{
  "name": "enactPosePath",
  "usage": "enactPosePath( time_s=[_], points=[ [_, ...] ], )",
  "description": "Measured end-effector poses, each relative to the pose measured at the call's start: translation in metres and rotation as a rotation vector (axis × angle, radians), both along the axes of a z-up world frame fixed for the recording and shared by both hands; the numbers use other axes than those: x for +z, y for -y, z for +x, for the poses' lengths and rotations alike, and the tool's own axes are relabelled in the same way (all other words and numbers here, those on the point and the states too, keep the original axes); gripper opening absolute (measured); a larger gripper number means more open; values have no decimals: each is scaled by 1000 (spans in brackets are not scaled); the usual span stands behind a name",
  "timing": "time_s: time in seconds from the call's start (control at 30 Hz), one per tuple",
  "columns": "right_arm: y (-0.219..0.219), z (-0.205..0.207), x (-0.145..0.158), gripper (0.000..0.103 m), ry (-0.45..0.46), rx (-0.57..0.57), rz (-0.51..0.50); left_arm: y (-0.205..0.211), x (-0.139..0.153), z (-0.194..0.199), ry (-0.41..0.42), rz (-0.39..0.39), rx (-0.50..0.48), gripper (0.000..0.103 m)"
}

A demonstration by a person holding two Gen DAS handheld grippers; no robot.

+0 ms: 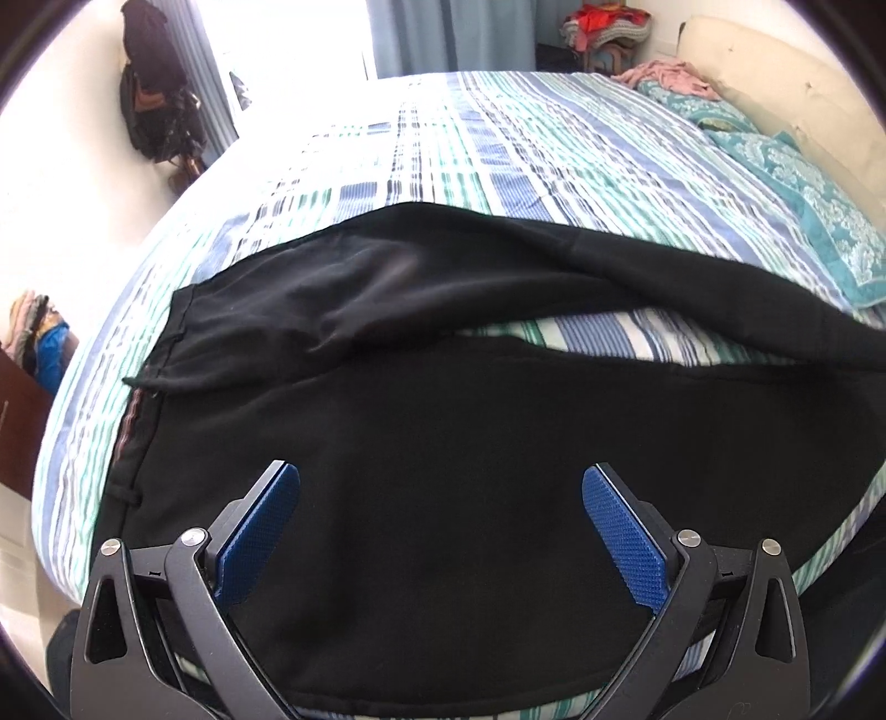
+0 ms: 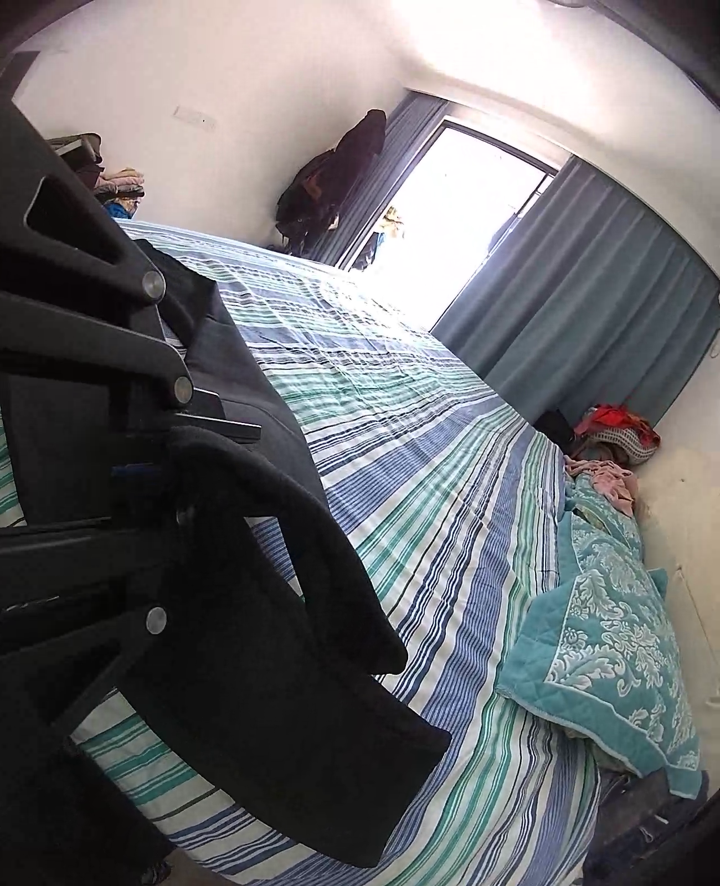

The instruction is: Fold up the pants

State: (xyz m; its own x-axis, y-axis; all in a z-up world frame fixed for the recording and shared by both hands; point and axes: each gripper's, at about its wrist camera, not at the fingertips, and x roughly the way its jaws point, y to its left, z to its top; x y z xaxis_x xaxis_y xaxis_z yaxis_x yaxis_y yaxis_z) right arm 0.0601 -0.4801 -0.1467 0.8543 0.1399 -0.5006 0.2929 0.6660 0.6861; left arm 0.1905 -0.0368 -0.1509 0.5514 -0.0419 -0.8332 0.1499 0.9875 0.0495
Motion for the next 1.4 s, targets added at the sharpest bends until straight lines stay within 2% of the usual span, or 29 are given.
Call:
enactPosePath(
  time_s=[0.13, 0.23, 0.3, 0.43, 0.57, 0.77, 0.8, 0.83, 0.87, 0.9, 0.93, 1.0, 1.07, 1.17, 1.27, 1.33, 1.4],
  points=[
    [-2, -4, 11, 6, 35, 23, 13, -18, 14, 70, -83, -198, 71, 102],
    [-5, -7, 21, 6, 64, 39, 19, -31, 15, 116, -124, -292, 129, 102],
    [-9, -8, 28, 6, 77, 58, 20, -32, 8, 144, -157, -324, 152, 102],
    [-13, -16, 37, 6, 115, 99, 38, -28, -20, 190, -241, -334, 236, 102],
    [-9, -31, 42, 6, 152, 106, 79, -36, -49, 220, -322, -429, 348, 102],
    [2, -48, 46, 6, 178, 134, 124, -50, -62, 235, -319, -529, 448, 100],
    [4, -51, 46, 6, 184, 141, 136, -54, -60, 235, -308, -540, 457, 91],
    [7, -53, 46, 6, 187, 147, 144, -59, -59, 234, -295, -552, 463, 82],
    [9, -54, 46, 6, 188, 153, 147, -64, -59, 233, -291, -575, 462, 55],
    [11, -55, 46, 6, 191, 158, 146, -69, -61, 233, -297, -601, 457, 20],
    [13, -55, 45, 6, 189, 166, 139, -75, -63, 231, -311, -626, 453, 5],
    [17, -53, 44, 6, 161, 161, 104, -85, -57, 224, -299, -684, 448, 6],
    [24, -46, 41, 6, 144, 152, 96, -91, -34, 213, -246, -719, 408, 6],
    [45, -26, 44, 6, 135, 148, 61, -96, 21, 183, -122, -673, 324, 6],
    [66, -6, 63, 6, 185, 162, 18, -107, 72, 115, 34, -628, 251, 7],
    [78, 4, 69, 6, 181, 174, -35, -112, 78, 61, 73, -590, 233, 8],
    [91, 13, 54, 6, 88, 174, -49, -111, 58, 11, 37, -562, 243, 9]
  ],
)
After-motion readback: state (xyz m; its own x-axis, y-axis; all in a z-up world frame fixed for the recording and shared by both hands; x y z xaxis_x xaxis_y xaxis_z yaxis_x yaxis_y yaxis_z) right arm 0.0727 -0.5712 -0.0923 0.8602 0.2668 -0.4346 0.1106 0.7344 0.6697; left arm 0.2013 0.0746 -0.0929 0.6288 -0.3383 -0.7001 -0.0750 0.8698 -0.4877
